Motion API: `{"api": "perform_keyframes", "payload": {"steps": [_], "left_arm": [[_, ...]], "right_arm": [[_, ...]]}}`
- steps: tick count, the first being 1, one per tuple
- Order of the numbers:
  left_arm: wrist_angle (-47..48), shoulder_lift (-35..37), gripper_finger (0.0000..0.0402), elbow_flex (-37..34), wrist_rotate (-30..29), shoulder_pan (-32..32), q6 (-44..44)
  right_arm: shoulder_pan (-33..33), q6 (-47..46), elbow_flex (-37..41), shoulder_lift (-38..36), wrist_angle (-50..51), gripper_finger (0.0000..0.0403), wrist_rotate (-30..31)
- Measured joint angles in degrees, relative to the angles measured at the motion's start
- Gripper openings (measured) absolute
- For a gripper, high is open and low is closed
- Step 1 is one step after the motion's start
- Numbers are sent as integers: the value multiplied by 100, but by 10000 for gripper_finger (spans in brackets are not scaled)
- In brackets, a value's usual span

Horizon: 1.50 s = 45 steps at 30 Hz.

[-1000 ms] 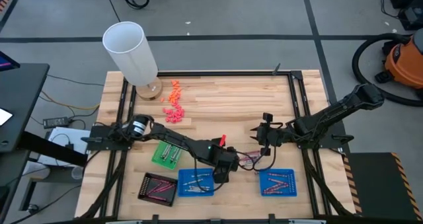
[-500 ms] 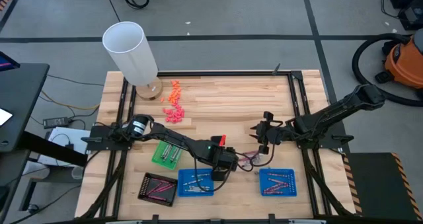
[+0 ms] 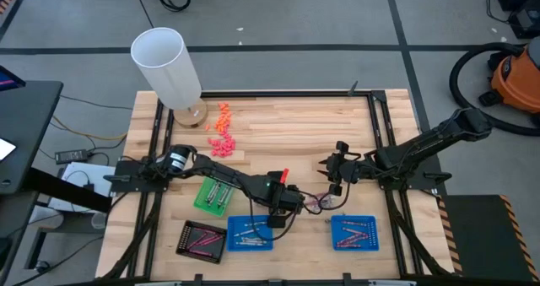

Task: Sort crayons
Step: Put the pink crayon into the right blue basket

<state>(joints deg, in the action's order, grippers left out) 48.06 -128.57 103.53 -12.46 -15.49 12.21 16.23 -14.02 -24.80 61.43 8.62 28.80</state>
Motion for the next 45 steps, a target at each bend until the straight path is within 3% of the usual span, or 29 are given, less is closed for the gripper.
{"api": "perform_keyframes", "payload": {"steps": [13, 19, 27, 30, 35, 40, 45], "left_arm": [[-147, -45, 155, -4, 95, -7, -204], [-538, -45, 155, -4, 750, -7, -552], [-410, 126, 155, 7, 250, 44, -741], [-390, 112, 155, -5, 384, 63, -821], [-570, 73, 155, -4, 661, 80, -902], [-580, -16, 155, 1, 688, 79, -1172], [-588, -123, 155, -4, 1113, 221, -1068]], "right_arm": [[20, 11, 0, 7, -41, 145, 2], [20, 27, 0, 9, -93, 145, -14], [73, -207, -3, 282, -395, 144, -1085], [240, -273, -154, 570, -115, 144, -1375], [484, -225, -474, 853, 332, 144, -1046], [492, -134, -542, 870, 302, 144, -880], [476, -48, -542, 870, 259, 144, -729]]}}
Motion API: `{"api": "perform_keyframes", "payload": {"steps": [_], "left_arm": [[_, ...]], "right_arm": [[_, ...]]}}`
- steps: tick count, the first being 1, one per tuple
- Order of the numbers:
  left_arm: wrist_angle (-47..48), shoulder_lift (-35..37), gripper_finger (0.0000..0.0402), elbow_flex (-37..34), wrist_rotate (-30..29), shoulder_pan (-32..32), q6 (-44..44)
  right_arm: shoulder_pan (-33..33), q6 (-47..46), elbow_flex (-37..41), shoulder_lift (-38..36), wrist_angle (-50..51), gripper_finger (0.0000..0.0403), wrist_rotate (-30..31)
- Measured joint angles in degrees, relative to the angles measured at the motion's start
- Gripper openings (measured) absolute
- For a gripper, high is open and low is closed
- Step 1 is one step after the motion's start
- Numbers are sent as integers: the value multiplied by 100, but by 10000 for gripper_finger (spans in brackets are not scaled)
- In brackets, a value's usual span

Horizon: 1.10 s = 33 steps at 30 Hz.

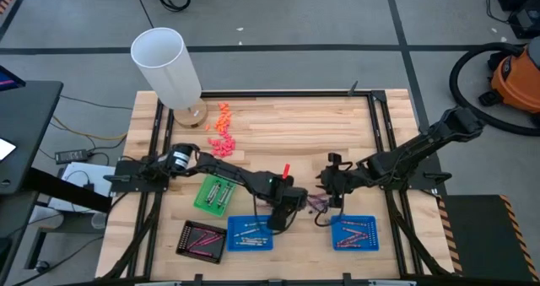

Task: Sort crayons
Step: Put the pink crayon into the right blue basket

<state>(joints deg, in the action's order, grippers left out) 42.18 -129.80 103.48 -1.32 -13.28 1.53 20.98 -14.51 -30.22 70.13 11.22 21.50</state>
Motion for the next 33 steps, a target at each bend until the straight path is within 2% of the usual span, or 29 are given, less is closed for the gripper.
{"api": "perform_keyframes", "payload": {"steps": [8, 14, 17, 28, 33], "left_arm": [[62, -60, 155, 113, 103, 17, 151], [992, -564, 155, 1310, -241, -12, -48], [1268, -696, 155, 1665, -306, 0, -71], [1616, -710, 155, 1645, -357, -144, 58], [1599, -710, 155, 1421, -635, -344, 180]], "right_arm": [[-132, 122, 0, -57, -1, 144, 6], [-274, 246, 0, -87, 89, 144, 30], [-296, 226, -2, -168, 235, 144, 6], [-301, 64, 0, -284, 290, 144, 155], [-296, 73, 0, -282, 111, 144, 165]]}}
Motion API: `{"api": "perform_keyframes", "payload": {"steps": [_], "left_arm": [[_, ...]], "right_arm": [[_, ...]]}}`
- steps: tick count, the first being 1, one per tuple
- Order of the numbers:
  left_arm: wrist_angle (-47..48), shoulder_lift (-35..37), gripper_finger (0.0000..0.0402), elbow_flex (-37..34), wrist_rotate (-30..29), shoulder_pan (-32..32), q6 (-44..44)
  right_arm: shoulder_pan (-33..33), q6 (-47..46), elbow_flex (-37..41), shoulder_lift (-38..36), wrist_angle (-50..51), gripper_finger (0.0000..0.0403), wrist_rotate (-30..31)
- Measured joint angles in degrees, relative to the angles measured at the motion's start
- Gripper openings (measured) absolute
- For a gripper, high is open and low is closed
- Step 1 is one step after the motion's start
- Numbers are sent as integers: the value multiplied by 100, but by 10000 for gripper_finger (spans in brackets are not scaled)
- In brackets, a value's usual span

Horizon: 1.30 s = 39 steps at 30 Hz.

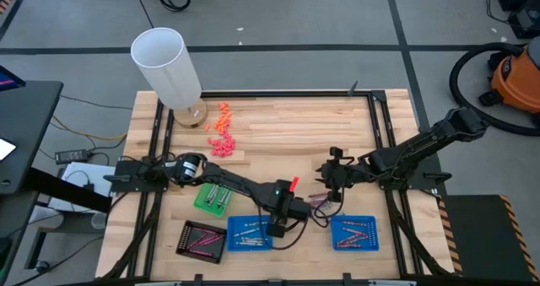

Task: Sort crayons
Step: Put the pink crayon into the right blue basket

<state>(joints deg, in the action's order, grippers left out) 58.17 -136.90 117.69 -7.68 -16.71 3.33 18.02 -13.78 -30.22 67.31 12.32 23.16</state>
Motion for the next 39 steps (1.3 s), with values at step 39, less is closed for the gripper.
{"api": "perform_keyframes", "payload": {"steps": [39], "left_arm": [[-221, 2, 143, -107, 109, 206, -258]], "right_arm": [[26, 196, 109, 2, -466, 144, 138]]}}
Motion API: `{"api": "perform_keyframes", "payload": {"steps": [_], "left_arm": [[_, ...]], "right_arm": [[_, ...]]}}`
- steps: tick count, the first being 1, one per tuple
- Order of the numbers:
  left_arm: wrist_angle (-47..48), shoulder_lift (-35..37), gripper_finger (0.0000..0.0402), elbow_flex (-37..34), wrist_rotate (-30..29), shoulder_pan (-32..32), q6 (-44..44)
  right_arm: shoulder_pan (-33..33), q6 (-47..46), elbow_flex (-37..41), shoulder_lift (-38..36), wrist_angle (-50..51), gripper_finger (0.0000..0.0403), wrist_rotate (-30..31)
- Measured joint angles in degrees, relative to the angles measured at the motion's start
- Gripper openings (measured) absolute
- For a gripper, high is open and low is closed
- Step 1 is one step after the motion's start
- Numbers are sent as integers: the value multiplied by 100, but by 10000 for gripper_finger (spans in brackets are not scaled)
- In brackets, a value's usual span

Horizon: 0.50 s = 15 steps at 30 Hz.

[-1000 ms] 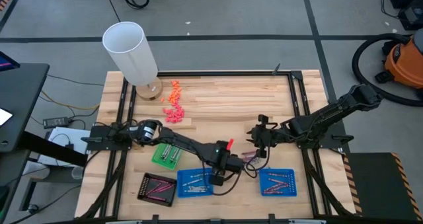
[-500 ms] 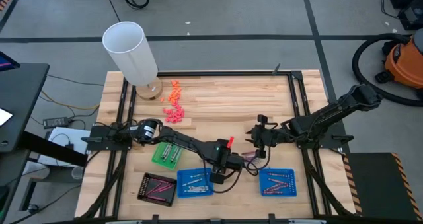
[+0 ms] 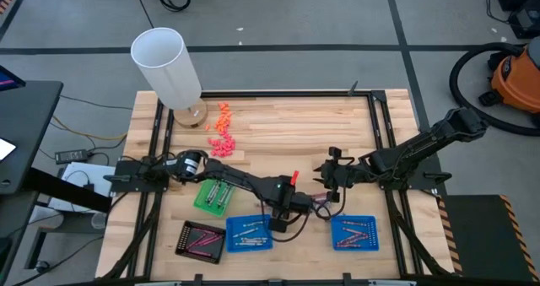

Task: Sort crayons
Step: Put the pink crayon into the right blue basket

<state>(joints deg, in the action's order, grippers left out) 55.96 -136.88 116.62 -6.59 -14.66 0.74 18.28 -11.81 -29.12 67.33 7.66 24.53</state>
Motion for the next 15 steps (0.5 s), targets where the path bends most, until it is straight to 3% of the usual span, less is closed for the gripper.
{"api": "perform_keyframes", "payload": {"steps": [15], "left_arm": [[61, -157, 134, 17, 161, -18, -8]], "right_arm": [[3, 42, 0, 2, -26, 144, -51]]}}
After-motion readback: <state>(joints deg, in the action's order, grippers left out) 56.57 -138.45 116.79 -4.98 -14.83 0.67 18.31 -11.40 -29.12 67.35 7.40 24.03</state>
